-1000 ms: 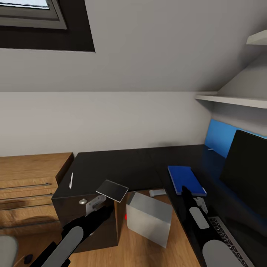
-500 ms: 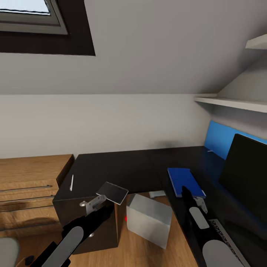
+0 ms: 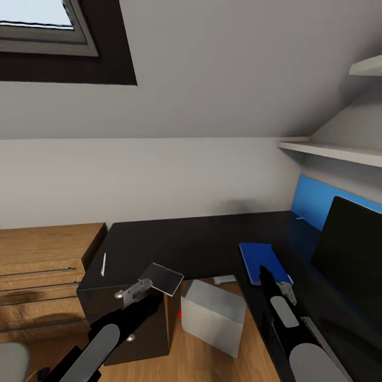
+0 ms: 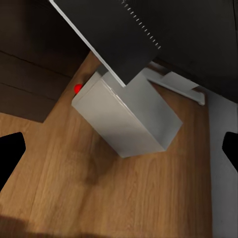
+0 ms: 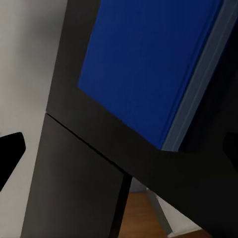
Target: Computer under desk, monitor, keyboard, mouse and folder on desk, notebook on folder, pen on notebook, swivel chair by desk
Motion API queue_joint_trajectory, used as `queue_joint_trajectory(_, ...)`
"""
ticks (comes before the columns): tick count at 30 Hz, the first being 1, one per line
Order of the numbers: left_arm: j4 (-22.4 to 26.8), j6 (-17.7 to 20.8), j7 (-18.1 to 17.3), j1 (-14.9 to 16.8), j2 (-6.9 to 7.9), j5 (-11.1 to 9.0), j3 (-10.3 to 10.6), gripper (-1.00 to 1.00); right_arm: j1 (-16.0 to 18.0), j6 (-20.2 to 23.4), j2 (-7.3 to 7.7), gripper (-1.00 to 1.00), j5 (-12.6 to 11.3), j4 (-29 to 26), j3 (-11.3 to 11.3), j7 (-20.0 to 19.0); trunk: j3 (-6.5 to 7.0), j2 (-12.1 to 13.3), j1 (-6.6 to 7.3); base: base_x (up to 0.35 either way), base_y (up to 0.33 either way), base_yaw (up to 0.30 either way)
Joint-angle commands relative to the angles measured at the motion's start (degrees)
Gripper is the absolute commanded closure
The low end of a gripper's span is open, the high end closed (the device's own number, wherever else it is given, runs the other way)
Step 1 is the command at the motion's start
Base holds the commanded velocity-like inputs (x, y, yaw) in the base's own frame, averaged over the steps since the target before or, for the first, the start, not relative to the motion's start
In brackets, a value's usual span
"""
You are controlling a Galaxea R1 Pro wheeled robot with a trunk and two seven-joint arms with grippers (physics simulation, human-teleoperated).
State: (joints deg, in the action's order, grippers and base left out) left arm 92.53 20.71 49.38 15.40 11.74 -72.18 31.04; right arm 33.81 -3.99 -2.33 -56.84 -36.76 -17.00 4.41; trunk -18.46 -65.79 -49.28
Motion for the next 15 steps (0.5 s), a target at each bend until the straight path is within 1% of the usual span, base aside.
queue_joint_trajectory(1, 0.1, 0.1, 0.4, 0.1, 0.04, -0.2, 0.1, -1.0, 0.0, -0.2, -0.05, -1.0, -0.6, -0.1, 0.0, 0.1, 0.11, 0.4, 0.22, 0.0, 0.0, 0.0)
queue_joint_trajectory(12, 0.0, 0.1, 0.4, 0.1, 0.07, -0.2, 0.1, -1.0, 0.0, -0.3, -0.24, -1.0, -0.4, -0.3, 0.3, -0.2, 2.09, 4.8, 2.64, 0.0, 0.0, 0.0)
queue_joint_trajectory(15, 0.1, 0.1, 0.4, 0.1, 0.09, -0.2, 0.1, -1.0, 0.0, -0.3, -0.3, -1.0, -0.3, -0.6, 1.3, -0.2, 2.62, 6.0, 3.3, 0.0, 0.0, 0.0)
